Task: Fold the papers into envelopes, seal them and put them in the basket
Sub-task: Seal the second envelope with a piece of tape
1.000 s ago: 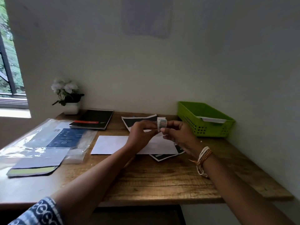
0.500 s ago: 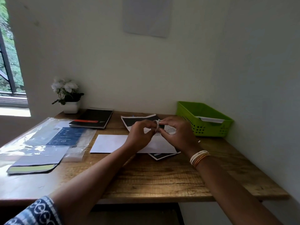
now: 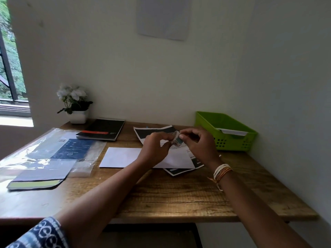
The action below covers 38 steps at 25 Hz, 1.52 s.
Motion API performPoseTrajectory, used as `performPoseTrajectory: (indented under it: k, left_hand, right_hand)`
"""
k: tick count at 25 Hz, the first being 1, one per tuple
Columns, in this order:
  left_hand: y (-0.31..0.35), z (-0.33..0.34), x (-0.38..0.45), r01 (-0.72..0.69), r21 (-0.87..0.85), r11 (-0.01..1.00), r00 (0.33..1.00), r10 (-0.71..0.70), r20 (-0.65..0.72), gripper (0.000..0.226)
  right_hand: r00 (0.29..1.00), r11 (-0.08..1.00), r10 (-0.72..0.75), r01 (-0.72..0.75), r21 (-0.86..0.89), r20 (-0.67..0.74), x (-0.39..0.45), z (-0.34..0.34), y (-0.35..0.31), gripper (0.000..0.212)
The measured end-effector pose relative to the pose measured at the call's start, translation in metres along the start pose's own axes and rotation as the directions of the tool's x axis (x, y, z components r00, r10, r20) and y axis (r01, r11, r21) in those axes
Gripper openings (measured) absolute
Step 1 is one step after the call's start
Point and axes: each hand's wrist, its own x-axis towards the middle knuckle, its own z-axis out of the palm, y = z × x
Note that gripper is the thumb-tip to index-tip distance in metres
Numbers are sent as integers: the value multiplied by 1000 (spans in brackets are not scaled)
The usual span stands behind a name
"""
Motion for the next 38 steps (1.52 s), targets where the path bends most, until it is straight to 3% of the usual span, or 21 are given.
performPoseTrajectory:
  k: [4,7,10,13,16,20,22,24,27,30,33,35,38]
  left_hand:
    - [0,-1,0,10,18,1000,1000,-10,-9,25]
    - [0,-1,0,27,34,999,1000,-27,-17,27]
    - [0,1,1,-30,97,995,1000,30,-1,27]
    - [10,12,9,-189,249,950,976,156,150,28]
    - [31,35,23,-332,348,877,911,202,360,31]
    - [52,69,32,-446,254,858,828,288,481,24]
    - [58,85,33,-481,213,851,787,311,533,24]
    - [58,96,31,-514,206,833,762,334,554,24]
    - [48,91,25,-531,161,832,785,412,463,21]
    - [38,63,18,-371,96,924,904,336,264,18]
    - [29,36,19,-59,69,996,994,52,96,16]
    - [23,27,24,131,20,991,986,-133,104,18]
    - [17,20,27,365,-198,910,926,-333,176,18]
  right_hand:
    - [996,997,73,-74,32,52,1,-4,-2,7]
    - [994,968,109,-101,231,-20,3,-13,-11,6]
    - [944,829,317,-229,510,-92,10,-24,-11,6]
    - [837,629,547,-398,667,-16,14,-34,0,5]
    - [761,522,648,-435,734,-11,18,-46,13,7]
    - [722,578,682,-436,690,-115,23,-56,28,12]
    - [702,557,701,-430,711,-125,22,-59,32,15]
    - [687,531,717,-432,729,-116,22,-60,33,16]
    - [694,522,717,-474,709,-64,20,-58,29,19]
    - [715,539,698,-490,685,-37,17,-50,21,19]
    - [772,573,635,-492,655,24,12,-32,11,16]
    - [799,587,595,-510,628,93,10,-23,8,17]
    - [816,613,560,-525,590,145,9,-20,9,19]
